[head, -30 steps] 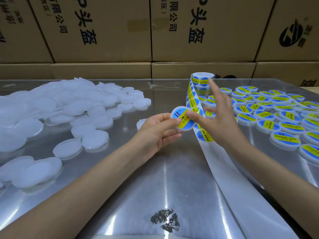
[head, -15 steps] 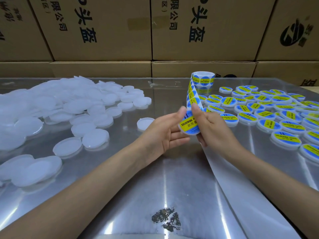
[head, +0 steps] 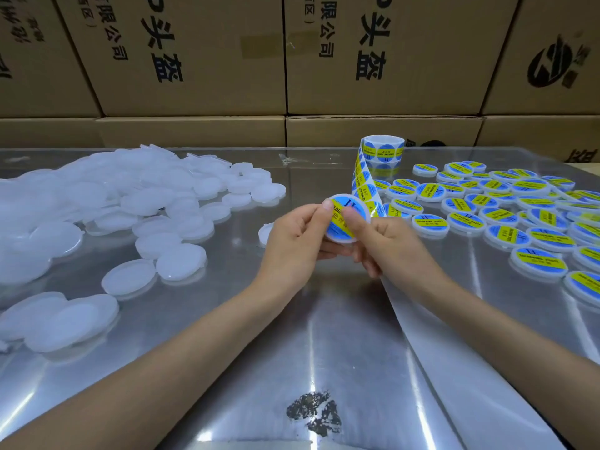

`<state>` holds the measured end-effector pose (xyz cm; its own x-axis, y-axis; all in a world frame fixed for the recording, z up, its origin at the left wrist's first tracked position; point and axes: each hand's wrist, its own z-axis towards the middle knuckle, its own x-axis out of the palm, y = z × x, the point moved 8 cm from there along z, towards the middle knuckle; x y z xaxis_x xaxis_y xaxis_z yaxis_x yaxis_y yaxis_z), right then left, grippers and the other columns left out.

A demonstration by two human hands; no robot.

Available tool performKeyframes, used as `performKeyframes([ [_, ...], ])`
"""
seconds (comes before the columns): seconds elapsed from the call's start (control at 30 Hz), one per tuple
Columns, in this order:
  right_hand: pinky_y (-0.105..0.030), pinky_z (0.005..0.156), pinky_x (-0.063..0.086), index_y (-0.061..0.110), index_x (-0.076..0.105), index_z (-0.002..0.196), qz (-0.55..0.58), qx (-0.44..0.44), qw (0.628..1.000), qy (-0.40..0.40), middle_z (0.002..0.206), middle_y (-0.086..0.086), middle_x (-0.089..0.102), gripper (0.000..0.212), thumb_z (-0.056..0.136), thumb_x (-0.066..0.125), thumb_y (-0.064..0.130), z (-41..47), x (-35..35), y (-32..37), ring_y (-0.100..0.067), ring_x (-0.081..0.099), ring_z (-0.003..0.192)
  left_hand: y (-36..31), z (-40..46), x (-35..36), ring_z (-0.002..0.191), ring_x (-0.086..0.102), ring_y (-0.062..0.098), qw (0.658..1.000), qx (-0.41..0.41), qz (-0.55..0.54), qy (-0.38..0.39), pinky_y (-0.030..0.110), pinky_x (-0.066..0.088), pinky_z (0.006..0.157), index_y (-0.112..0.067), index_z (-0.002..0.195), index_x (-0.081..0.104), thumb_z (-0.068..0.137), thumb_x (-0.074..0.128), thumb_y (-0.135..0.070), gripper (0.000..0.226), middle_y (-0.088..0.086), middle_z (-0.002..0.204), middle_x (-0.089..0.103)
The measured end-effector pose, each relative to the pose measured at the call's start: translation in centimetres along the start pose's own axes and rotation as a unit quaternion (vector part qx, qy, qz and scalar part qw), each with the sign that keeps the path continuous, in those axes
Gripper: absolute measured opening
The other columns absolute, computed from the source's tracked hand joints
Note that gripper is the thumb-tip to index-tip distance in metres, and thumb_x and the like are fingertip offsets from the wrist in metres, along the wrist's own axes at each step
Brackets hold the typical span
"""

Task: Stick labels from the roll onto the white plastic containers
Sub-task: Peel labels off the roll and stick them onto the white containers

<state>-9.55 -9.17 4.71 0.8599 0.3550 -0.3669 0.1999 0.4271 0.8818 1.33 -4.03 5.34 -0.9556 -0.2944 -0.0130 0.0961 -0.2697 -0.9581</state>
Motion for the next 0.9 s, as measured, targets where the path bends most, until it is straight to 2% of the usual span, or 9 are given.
performKeyframes([
  [0.07, -0.013, 0.041, 0.029, 0.022, 0.056, 0.05, -0.025, -0.027, 0.999, -0.005, 0.037, 0.009, 0.041, 0.044, 0.075, 0.057, 0.058, 0.1, -0.2, 0.5, -0.004, 0.036, 0.037, 0.2, 0.0, 0.1, 0.052, 0.066, 0.014, 1.0, -0.011, 0.002, -0.002, 0.021, 0.056, 0.055, -0.009, 0.085, 0.068, 0.099, 0.045, -0.03, 0.034, 0.002, 0.058, 0.067],
  [0.17, -0.021, 0.044, 0.028, 0.008, 0.047, 0.06, -0.054, -0.05, 0.997, 0.0, 0.042, 0.01, 0.034, 0.057, 0.075, 0.05, 0.063, 0.2, -0.1, 0.9, -0.005, 0.032, 0.042, 0.6, -0.1, 0.3, 0.048, 0.063, 0.012, 1.0, -0.024, 0.005, 0.008, 0.023, 0.056, 0.05, -0.009, 0.081, 0.069, 0.098, 0.044, -0.034, 0.039, 0.0, 0.056, 0.065],
  [0.27, -0.025, 0.046, 0.029, 0.013, 0.039, 0.055, -0.068, -0.056, 0.996, 0.005, 0.041, 0.007, 0.034, 0.057, 0.094, 0.037, 0.055, 0.3, 0.2, 0.6, -0.009, 0.033, 0.041, 0.7, -0.2, 0.3, 0.049, 0.061, 0.01, 1.0, -0.018, 0.001, 0.012, 0.021, 0.052, 0.047, -0.004, 0.081, 0.068, 0.097, 0.042, -0.038, 0.046, 0.0, 0.057, 0.066],
  [0.33, -0.027, 0.05, 0.028, 0.016, 0.036, 0.051, -0.083, -0.053, 0.995, -0.009, 0.039, 0.007, 0.035, 0.059, 0.097, 0.032, 0.053, 0.4, 0.1, 0.2, -0.011, 0.033, 0.041, 0.6, -0.3, 0.5, 0.049, 0.061, 0.008, 1.0, -0.014, -0.007, 0.014, 0.02, 0.051, 0.046, -0.005, 0.081, 0.066, 0.095, 0.042, -0.042, 0.046, 0.0, 0.057, 0.065],
  [0.47, -0.028, 0.052, 0.028, 0.017, 0.034, 0.046, -0.086, -0.035, 0.995, -0.028, 0.036, 0.006, 0.034, 0.061, 0.099, 0.03, 0.048, 0.6, -0.3, -0.5, -0.009, 0.033, 0.039, 0.9, -0.6, 1.3, 0.043, 0.054, 0.01, 0.999, -0.006, 0.027, 0.029, 0.021, 0.05, 0.047, -0.011, 0.077, 0.055, 0.089, 0.057, -0.038, 0.029, -0.001, 0.059, 0.06],
  [0.6, -0.018, 0.044, 0.033, 0.02, 0.047, 0.043, -0.055, -0.047, 0.997, 0.019, 0.033, 0.004, 0.043, 0.065, 0.1, 0.03, 0.045, 0.4, 0.2, 0.2, -0.005, 0.039, 0.034, 1.1, -0.5, 1.2, 0.036, 0.047, 0.012, 0.999, 0.005, 0.034, 0.027, 0.021, 0.045, 0.042, -0.003, 0.085, 0.052, 0.1, 0.04, -0.033, 0.036, 0.011, 0.062, 0.056],
  [0.7, -0.013, 0.044, 0.033, 0.02, 0.052, 0.051, -0.044, -0.052, 0.998, 0.019, 0.038, 0.007, 0.046, 0.055, 0.098, 0.036, 0.045, 0.6, -0.1, 0.4, -0.003, 0.041, 0.038, 1.3, 0.1, 0.5, 0.038, 0.051, 0.013, 0.999, -0.006, 0.046, 0.019, 0.018, 0.045, 0.043, -0.005, 0.081, 0.057, 0.102, 0.029, -0.039, 0.049, -0.001, 0.052, 0.059],
  [0.8, -0.024, 0.051, 0.035, 0.016, 0.046, 0.058, -0.062, -0.01, 0.996, -0.069, 0.04, 0.008, 0.044, 0.049, 0.098, 0.039, 0.042, 1.6, -2.9, -0.9, -0.006, 0.042, 0.042, 1.6, 0.6, -0.9, 0.049, 0.056, 0.01, 0.993, -0.004, 0.116, 0.004, 0.018, 0.047, 0.051, -0.009, 0.08, 0.06, 0.101, 0.03, -0.042, 0.05, 0.0, 0.056, 0.065],
  [0.9, -0.031, 0.065, 0.035, 0.019, 0.043, 0.06, -0.205, 0.037, 0.97, -0.122, 0.056, 0.008, 0.052, 0.047, 0.101, 0.032, 0.039, 2.1, -6.7, -2.5, -0.021, 0.052, 0.066, 1.3, 1.2, -2.4, 0.069, 0.058, 0.007, 0.95, 0.06, 0.306, -0.012, 0.02, 0.047, 0.069, -0.019, 0.084, 0.061, 0.099, 0.034, -0.044, 0.04, -0.005, 0.079, 0.07],
])
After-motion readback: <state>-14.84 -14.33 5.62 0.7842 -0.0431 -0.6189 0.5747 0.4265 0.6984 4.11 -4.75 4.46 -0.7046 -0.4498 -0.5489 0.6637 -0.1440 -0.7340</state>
